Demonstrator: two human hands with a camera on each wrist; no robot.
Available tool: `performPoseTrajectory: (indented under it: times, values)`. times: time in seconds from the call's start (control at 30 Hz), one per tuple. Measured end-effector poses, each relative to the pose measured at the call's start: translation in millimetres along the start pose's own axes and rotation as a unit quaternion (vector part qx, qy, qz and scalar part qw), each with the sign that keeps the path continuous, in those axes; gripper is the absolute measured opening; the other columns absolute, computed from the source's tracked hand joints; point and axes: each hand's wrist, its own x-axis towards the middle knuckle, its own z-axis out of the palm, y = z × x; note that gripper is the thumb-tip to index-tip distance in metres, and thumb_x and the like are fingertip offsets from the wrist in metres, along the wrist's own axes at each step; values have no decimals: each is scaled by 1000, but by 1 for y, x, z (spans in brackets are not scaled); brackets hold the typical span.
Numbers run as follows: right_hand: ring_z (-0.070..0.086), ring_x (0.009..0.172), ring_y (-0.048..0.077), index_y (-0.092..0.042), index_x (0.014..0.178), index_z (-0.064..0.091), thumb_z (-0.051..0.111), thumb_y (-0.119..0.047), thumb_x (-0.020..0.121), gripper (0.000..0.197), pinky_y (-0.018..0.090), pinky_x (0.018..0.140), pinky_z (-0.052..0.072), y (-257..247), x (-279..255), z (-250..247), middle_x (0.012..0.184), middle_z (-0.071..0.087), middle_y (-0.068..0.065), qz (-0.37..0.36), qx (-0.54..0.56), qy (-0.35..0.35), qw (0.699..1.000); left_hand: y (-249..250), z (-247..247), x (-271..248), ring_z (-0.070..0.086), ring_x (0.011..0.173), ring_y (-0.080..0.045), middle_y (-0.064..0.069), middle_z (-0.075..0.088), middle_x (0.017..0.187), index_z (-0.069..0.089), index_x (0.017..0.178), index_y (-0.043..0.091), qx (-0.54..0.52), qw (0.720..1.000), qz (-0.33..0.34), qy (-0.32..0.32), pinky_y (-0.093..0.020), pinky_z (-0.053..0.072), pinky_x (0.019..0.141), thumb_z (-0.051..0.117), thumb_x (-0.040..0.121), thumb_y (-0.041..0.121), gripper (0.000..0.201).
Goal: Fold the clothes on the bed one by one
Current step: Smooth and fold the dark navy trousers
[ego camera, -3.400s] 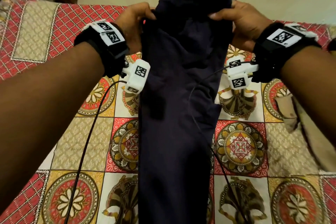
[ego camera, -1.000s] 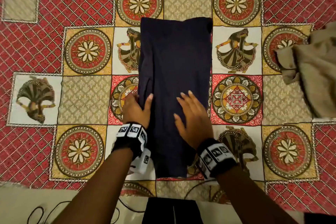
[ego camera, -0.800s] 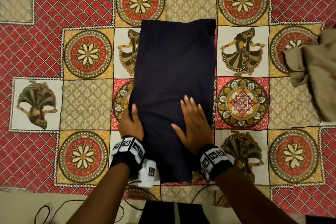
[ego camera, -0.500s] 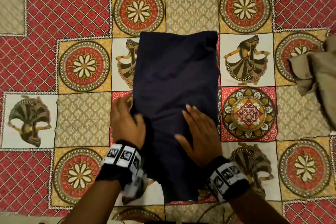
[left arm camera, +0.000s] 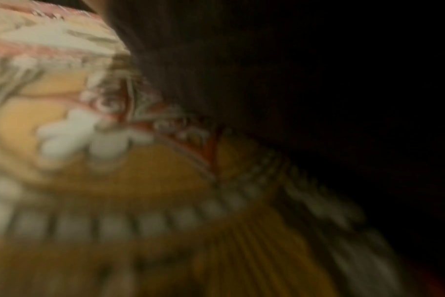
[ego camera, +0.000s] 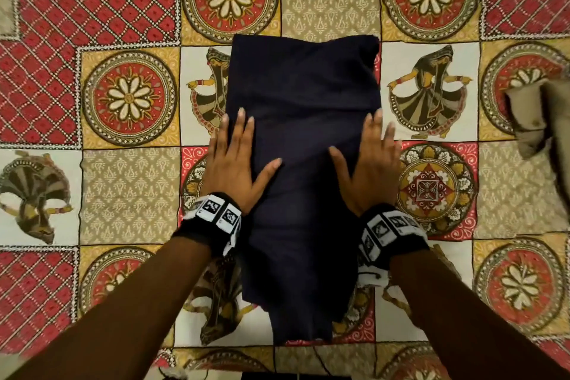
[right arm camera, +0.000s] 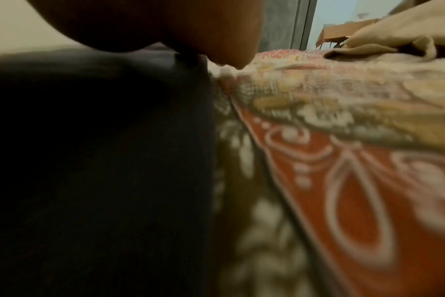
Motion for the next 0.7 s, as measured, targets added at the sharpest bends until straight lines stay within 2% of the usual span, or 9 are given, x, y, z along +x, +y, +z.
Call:
performPoseTrajectory:
  times: [0.1, 0.17, 0.23, 0.3, 0.4, 0.47, 0.53, 0.63, 0.7]
  values:
    - [18, 154, 33, -6, 156, 33, 41, -43, 107, 62, 52, 124, 19, -16, 31, -26, 166, 23, 13, -145, 43, 46, 987, 0, -23, 45, 2, 154, -24, -2, 6, 167, 19, 158, 21, 1, 995, 92, 22, -46, 11, 123, 25, 103, 50, 63]
    - [33, 148, 35, -9, 147, 49, 44, -31, 105, 48, 50, 119, 28, -35, 69, -42, 160, 38, 11, -221, 34, 50, 973, 0, -39, 84, 12, 153, -27, -6, 12, 166, 25, 157, 19, 4, 994, 104, 46, -47, 19, 121, 33, 102, 34, 57]
    - [50, 131, 35, -13, 135, 60, 47, -36, 101, 42, 46, 105, 39, -36, 112, -46, 145, 54, 11, -158, 46, 84, 983, -6, -54, 125, 32, 145, -32, -12, 30, 160, 33, 152, 13, -52, 995, 51, 65, -44, 32, 114, 42, 98, 20, 55]
    - [58, 113, 30, -14, 114, 64, 48, -63, 96, 55, 41, 93, 44, -21, 151, -56, 121, 62, 10, 6, 103, 110, 989, -17, -65, 161, 50, 128, -32, -14, 51, 143, 45, 144, 10, -130, 988, -33, 79, -38, 41, 101, 49, 97, 24, 49]
    - [65, 80, 21, -14, 82, 61, 48, -88, 78, 76, 35, 74, 46, -4, 186, -73, 86, 66, 3, 217, 179, -63, 957, -26, -74, 192, 63, 102, -20, -4, 67, 112, 62, 117, 15, -251, 955, -156, 24, -26, 47, 78, 63, 92, 47, 41]
    - [65, 65, 10, -9, 87, 69, 54, -75, 87, 68, 28, 66, 51, -5, 193, -71, 83, 69, 4, 183, 245, -168, 937, -28, -72, 195, 59, 90, -11, 0, 65, 98, 68, 104, 17, -307, 934, -181, -20, -21, 42, 69, 68, 90, 46, 33]
    - [59, 65, 13, -3, 105, 71, 55, -51, 100, 51, 29, 63, 45, -5, 191, -64, 75, 62, 3, 116, 243, -199, 942, -32, -62, 194, 56, 83, -9, 0, 63, 91, 68, 97, 17, -330, 925, -188, 5, -19, 40, 63, 70, 90, 43, 28]
    - [55, 53, 11, -17, 70, 64, 65, -45, 93, 37, 27, 56, 46, 15, 207, -49, 59, 59, -7, 215, 378, -111, 894, -35, -55, 196, 45, 55, 4, 15, 57, 62, 57, 71, 21, -363, 909, -197, 62, -15, 36, 53, 68, 92, 40, 30]
    - [55, 49, 5, -22, 66, 55, 58, -52, 91, 39, 27, 58, 49, 24, 214, -43, 61, 59, -7, 233, 332, -107, 908, -31, -56, 202, 44, 51, 3, 16, 53, 53, 53, 70, 18, -343, 916, -199, 65, -13, 33, 51, 66, 93, 42, 36]
